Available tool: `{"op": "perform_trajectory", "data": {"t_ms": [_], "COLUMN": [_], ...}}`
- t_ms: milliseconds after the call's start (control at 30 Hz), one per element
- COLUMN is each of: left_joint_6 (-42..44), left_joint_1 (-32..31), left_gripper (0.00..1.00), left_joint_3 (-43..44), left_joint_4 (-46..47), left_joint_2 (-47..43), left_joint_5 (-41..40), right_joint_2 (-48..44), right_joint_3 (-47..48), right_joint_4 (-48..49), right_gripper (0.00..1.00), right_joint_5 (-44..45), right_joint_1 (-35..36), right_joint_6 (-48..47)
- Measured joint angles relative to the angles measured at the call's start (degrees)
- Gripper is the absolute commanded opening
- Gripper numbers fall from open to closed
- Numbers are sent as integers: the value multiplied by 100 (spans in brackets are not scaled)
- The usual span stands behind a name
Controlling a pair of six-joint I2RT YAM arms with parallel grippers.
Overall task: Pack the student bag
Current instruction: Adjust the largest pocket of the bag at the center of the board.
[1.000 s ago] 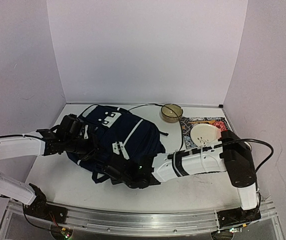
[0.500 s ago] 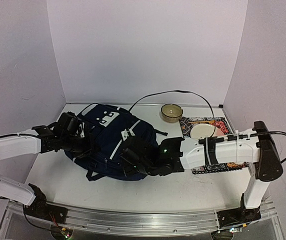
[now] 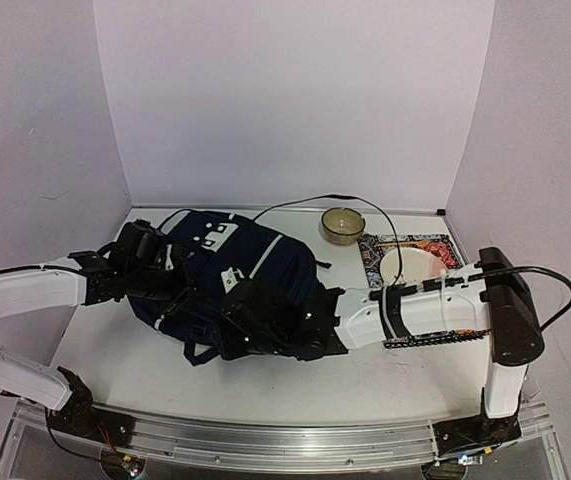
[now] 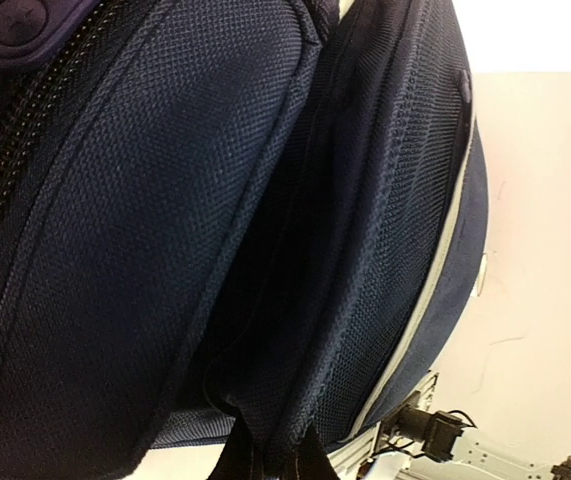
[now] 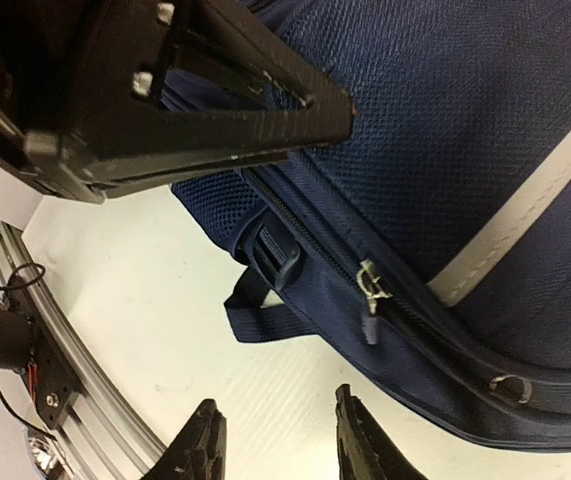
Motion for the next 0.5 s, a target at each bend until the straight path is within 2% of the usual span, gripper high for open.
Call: {"op": "perform_trajectory", "data": {"t_ms": [500], "left_joint_6": [-187], "left_joint_1": [-1], "left_gripper": [0], "left_joint_3": [0], "left_joint_4": [134], "left_joint_2": [32], "left_joint_5": [161], "right_joint_2": [311], "right_joint_3": [-126], "right_joint_4": [282], "right_gripper": [38], "right_joint_5": [323], "right_joint_1": [-191], "right_joint_6": [329]}}
